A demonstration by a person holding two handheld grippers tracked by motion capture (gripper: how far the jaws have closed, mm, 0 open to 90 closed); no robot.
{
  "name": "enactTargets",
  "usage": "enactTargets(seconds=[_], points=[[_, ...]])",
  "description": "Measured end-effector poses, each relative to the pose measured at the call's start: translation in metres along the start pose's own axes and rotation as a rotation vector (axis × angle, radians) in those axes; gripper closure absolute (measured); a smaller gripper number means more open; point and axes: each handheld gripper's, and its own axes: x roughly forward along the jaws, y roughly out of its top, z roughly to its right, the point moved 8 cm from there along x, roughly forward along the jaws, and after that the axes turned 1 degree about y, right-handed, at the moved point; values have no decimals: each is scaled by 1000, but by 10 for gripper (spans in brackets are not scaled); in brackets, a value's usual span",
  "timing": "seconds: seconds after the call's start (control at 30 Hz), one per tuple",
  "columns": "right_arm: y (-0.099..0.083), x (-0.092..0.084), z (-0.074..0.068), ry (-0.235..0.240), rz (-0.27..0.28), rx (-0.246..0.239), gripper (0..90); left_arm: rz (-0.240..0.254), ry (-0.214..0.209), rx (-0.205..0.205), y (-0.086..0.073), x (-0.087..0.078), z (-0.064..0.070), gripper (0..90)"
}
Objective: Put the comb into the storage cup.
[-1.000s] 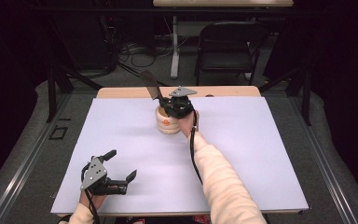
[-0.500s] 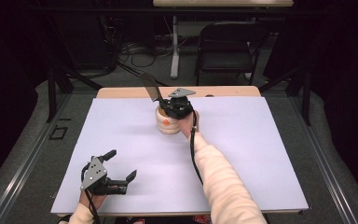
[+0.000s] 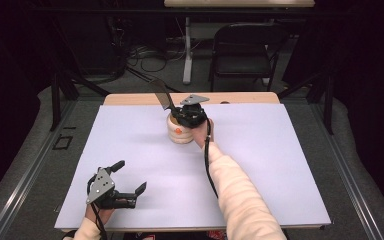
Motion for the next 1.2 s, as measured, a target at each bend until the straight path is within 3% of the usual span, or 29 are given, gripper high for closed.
enactTargets(seconds=[0.93, 1.07, 1.2], points=[[-7, 4, 1, -12, -44, -2, 709, 1, -1, 0, 0, 0, 0, 1], [-7, 3, 0, -14, -54, -8, 666, 0, -1, 2, 0, 0, 0, 1], [-7, 1, 0, -11, -66, -3, 559, 1, 0, -2, 0, 0, 0, 0]])
